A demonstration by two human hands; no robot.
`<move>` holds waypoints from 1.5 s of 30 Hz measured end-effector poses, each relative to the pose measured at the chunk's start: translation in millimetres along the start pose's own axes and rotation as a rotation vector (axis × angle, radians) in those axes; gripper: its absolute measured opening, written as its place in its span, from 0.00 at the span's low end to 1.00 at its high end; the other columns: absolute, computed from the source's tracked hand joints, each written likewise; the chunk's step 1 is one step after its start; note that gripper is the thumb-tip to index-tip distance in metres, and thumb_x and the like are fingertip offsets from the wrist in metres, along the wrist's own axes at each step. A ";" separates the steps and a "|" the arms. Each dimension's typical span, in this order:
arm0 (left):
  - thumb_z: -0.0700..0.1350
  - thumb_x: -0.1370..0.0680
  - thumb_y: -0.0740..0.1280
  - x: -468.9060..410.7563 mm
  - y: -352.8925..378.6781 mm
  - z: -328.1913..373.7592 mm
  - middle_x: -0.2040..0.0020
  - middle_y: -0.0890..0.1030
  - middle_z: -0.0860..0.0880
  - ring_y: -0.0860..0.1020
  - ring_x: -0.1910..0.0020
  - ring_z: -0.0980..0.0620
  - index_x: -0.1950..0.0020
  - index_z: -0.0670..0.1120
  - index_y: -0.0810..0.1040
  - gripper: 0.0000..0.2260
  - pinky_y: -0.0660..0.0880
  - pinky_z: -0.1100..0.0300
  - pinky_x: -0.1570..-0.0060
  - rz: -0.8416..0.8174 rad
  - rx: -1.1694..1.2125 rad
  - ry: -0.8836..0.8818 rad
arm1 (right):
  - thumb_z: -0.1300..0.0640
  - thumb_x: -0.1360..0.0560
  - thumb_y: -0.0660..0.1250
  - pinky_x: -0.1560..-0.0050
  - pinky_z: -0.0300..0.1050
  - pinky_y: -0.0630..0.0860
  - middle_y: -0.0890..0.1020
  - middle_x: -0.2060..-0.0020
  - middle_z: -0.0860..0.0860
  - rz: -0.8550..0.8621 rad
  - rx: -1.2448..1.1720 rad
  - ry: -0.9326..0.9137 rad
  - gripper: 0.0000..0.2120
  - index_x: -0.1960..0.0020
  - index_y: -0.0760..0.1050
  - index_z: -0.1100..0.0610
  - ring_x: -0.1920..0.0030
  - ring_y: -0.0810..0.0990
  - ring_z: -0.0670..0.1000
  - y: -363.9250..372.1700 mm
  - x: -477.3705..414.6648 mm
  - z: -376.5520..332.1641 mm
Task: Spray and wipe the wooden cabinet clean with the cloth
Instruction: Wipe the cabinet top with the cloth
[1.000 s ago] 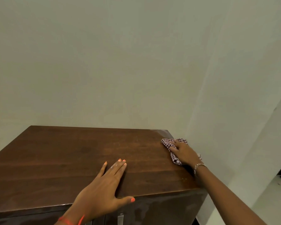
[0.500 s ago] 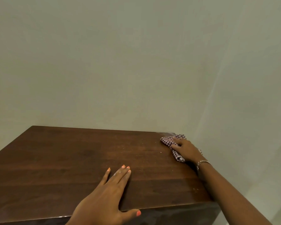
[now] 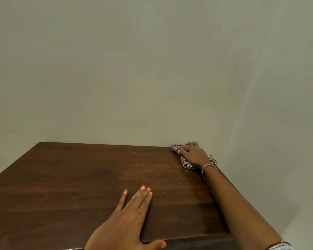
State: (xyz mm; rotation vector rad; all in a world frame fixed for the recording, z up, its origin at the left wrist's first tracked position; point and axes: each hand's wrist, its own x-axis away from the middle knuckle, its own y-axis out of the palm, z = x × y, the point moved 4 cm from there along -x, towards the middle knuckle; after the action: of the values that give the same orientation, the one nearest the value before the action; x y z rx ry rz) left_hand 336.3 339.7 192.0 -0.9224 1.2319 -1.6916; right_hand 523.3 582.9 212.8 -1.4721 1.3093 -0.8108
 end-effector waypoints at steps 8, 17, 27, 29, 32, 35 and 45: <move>0.73 0.37 0.50 12.5 -8.6 8.8 0.33 0.32 0.62 0.25 0.42 0.67 0.27 0.50 0.35 0.48 0.28 0.61 0.38 0.045 0.045 -0.024 | 0.48 0.22 0.58 0.30 0.47 0.56 0.65 0.29 0.47 -0.218 -0.297 -0.191 0.18 0.33 0.70 0.44 0.29 0.61 0.50 0.4 51.0 -29.2; 0.73 0.35 0.52 21.0 -11.0 13.6 0.35 0.33 0.61 0.30 0.39 0.64 0.26 0.50 0.36 0.47 0.20 0.73 0.49 0.115 0.058 -0.034 | 0.45 0.26 0.58 0.32 0.46 0.50 0.65 0.40 0.23 -0.377 -0.399 -0.219 0.16 0.42 0.78 0.44 0.37 0.60 0.30 -28.9 179.0 -10.1; 0.70 0.33 0.52 32.8 -15.3 21.1 0.34 0.35 0.61 0.26 0.44 0.61 0.26 0.49 0.38 0.45 0.30 0.66 0.43 0.136 0.079 -0.061 | 0.46 0.31 0.56 0.33 0.34 0.52 0.69 0.47 0.19 -0.192 -0.369 -0.263 0.17 0.53 0.73 0.24 0.39 0.62 0.24 -39.9 251.1 10.6; 0.68 0.31 0.53 32.7 -16.7 22.3 0.36 0.35 0.61 0.24 0.46 0.61 0.25 0.48 0.38 0.43 0.33 0.64 0.42 0.151 0.063 -0.057 | 0.47 0.29 0.58 0.31 0.39 0.55 0.72 0.42 0.26 -0.039 -0.302 -0.338 0.17 0.46 0.74 0.29 0.35 0.65 0.31 -33.4 261.7 15.1; 0.67 0.29 0.54 33.7 -15.3 21.0 0.36 0.36 0.61 0.23 0.48 0.63 0.25 0.47 0.39 0.42 0.31 0.65 0.42 0.183 0.060 -0.019 | 0.47 0.22 0.54 0.28 0.53 0.53 0.65 0.29 0.39 0.302 0.122 -0.553 0.19 0.31 0.64 0.40 0.28 0.62 0.48 -4.0 283.8 32.4; 0.67 0.30 0.54 38.4 -18.1 24.2 0.33 0.37 0.60 0.21 0.49 0.73 0.25 0.48 0.41 0.41 0.24 0.75 0.48 0.219 0.076 0.069 | 0.48 0.19 0.48 0.28 0.60 0.47 0.52 0.25 0.46 0.430 0.507 -0.674 0.22 0.25 0.52 0.46 0.25 0.52 0.53 21.6 292.1 54.0; 0.69 0.29 0.58 131.4 -27.4 -83.3 0.25 0.51 0.54 0.39 0.30 0.69 0.25 0.48 0.53 0.40 0.33 0.67 0.32 0.425 -0.080 0.042 | 0.48 0.19 0.43 0.29 0.60 0.46 0.49 0.24 0.50 0.537 0.827 -0.907 0.23 0.24 0.48 0.48 0.25 0.47 0.55 26.0 268.7 16.2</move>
State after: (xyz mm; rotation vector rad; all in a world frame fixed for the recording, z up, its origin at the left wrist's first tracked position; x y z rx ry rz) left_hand 204.9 253.6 209.1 -0.6175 1.4168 -1.3370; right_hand 583.4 326.5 151.4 -0.6052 0.4943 -0.1901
